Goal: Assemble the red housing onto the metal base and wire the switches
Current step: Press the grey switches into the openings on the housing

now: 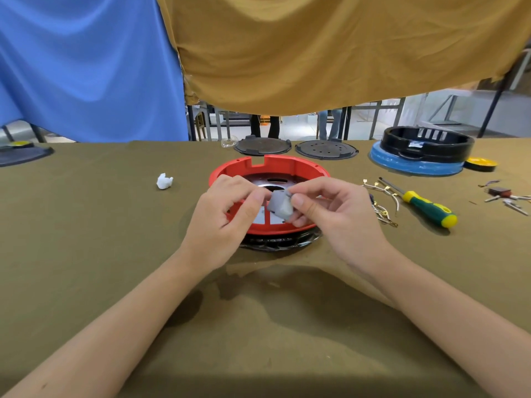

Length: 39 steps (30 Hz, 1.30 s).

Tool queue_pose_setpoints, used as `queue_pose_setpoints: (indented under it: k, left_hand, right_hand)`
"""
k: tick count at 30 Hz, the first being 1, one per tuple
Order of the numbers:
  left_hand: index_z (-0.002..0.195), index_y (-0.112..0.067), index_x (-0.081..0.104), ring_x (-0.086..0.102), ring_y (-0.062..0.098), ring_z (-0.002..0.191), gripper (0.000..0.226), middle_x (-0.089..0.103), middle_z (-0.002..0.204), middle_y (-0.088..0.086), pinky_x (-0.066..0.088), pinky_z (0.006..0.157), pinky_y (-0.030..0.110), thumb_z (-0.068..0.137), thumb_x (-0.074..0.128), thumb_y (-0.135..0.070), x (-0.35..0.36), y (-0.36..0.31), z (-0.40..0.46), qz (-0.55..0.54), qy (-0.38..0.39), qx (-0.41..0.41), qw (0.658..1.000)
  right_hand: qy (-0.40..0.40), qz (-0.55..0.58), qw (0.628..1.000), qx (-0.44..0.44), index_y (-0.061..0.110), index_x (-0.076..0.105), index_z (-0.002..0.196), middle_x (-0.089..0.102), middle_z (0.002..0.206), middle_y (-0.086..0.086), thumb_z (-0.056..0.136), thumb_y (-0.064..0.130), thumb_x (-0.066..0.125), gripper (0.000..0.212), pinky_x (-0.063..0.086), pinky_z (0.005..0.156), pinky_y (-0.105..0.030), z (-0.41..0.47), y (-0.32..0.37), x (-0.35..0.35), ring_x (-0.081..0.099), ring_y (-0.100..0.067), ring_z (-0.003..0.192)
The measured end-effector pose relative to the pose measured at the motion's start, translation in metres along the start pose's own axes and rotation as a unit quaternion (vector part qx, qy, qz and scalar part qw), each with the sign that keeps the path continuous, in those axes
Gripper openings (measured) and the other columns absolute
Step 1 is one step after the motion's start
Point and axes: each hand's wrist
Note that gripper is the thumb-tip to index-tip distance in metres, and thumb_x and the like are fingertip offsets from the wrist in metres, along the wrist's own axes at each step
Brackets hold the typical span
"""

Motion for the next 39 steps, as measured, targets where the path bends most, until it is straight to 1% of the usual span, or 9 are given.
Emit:
queue_pose_setpoints:
  k: [2,5,7,9,16,26,30,34,39]
  left_hand:
    - [0.104,-0.014,0.071,0.057,0.012,0.096,0.020,0.068,0.095,-0.008,0.046,0.086,0.031,0.096,0.054,-0.017,0.000,0.002,0.000,0.013,-0.006,-0.020,1.000]
    - [0.108,-0.018,0.070,0.056,0.009,0.102,0.021,0.068,0.103,-0.011,0.046,0.093,0.041,0.091,0.057,-0.021,0.001,0.005,0.000,0.060,0.011,-0.024,0.998]
    - [0.110,-0.022,0.069,0.054,0.005,0.105,0.023,0.066,0.107,-0.014,0.042,0.098,0.047,0.090,0.057,-0.025,0.002,0.007,0.000,0.089,0.018,-0.040,0.995]
    - [0.108,-0.027,0.068,0.052,0.003,0.108,0.023,0.064,0.107,-0.018,0.033,0.103,0.043,0.090,0.054,-0.029,0.001,0.009,-0.001,0.119,0.031,-0.050,0.991]
    - [0.105,-0.030,0.069,0.053,0.004,0.102,0.023,0.065,0.099,-0.016,0.024,0.096,0.035,0.093,0.051,-0.035,0.000,0.011,0.000,0.160,0.051,-0.038,0.985]
    - [0.105,-0.031,0.070,0.052,0.002,0.100,0.021,0.065,0.097,-0.018,0.024,0.093,0.034,0.094,0.053,-0.035,0.001,0.013,0.000,0.160,0.050,-0.017,0.986]
    - [0.103,-0.031,0.070,0.053,0.003,0.098,0.019,0.065,0.095,-0.019,0.025,0.092,0.033,0.094,0.054,-0.033,0.002,0.013,0.000,0.156,0.048,-0.008,0.986]
    - [0.102,-0.030,0.070,0.055,0.005,0.098,0.017,0.066,0.095,-0.016,0.025,0.095,0.033,0.093,0.055,-0.032,0.001,0.013,0.000,0.149,0.044,-0.006,0.988]
    - [0.100,-0.028,0.069,0.055,0.007,0.096,0.015,0.065,0.094,-0.016,0.028,0.096,0.037,0.093,0.055,-0.030,0.001,0.011,0.000,0.140,0.048,-0.007,0.989]
  right_hand:
    - [-0.016,0.018,1.000,0.014,0.001,0.072,0.095,0.072,0.081,-0.020,0.088,-0.005,0.066,0.011,0.055,0.063,-0.020,0.001,0.001,-0.002,0.067,-0.016,0.065]
    - [-0.012,0.005,1.000,0.025,0.000,0.073,0.097,0.073,0.081,-0.020,0.088,-0.003,0.067,0.011,0.054,0.064,-0.019,0.001,0.002,-0.004,0.067,-0.016,0.066]
    - [0.000,-0.019,1.000,0.023,0.002,0.073,0.095,0.072,0.077,-0.016,0.088,-0.003,0.067,0.010,0.054,0.063,-0.018,0.002,0.003,-0.007,0.067,-0.014,0.064]
    - [0.021,-0.056,0.998,0.018,0.006,0.074,0.092,0.072,0.073,-0.010,0.087,-0.002,0.068,0.011,0.054,0.063,-0.019,0.003,0.003,-0.011,0.068,-0.014,0.064]
    - [0.062,-0.198,0.978,-0.017,0.014,0.072,0.088,0.070,0.073,-0.005,0.088,-0.001,0.068,0.015,0.058,0.068,-0.028,0.001,-0.004,-0.011,0.067,-0.016,0.067]
    - [0.026,-0.255,0.964,-0.069,0.024,0.071,0.093,0.071,0.089,0.006,0.089,0.009,0.070,0.015,0.059,0.071,-0.037,-0.003,-0.006,-0.009,0.068,-0.016,0.085]
    - [0.036,-0.264,0.960,-0.083,0.018,0.073,0.093,0.069,0.084,0.008,0.088,0.006,0.071,0.014,0.057,0.071,-0.034,-0.005,-0.007,-0.005,0.067,-0.010,0.078]
    - [0.020,-0.294,0.949,-0.114,0.015,0.073,0.094,0.069,0.088,0.008,0.089,0.007,0.070,0.010,0.054,0.072,-0.025,-0.005,-0.008,-0.004,0.065,-0.007,0.086]
    - [0.011,-0.299,0.948,-0.105,0.013,0.073,0.093,0.070,0.087,0.006,0.089,0.007,0.069,0.008,0.055,0.071,-0.027,-0.006,-0.008,-0.003,0.065,-0.007,0.084]
Point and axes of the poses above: each hand's wrist, its own z-axis towards the middle knuckle, its own x-axis out of the palm, y = z × x
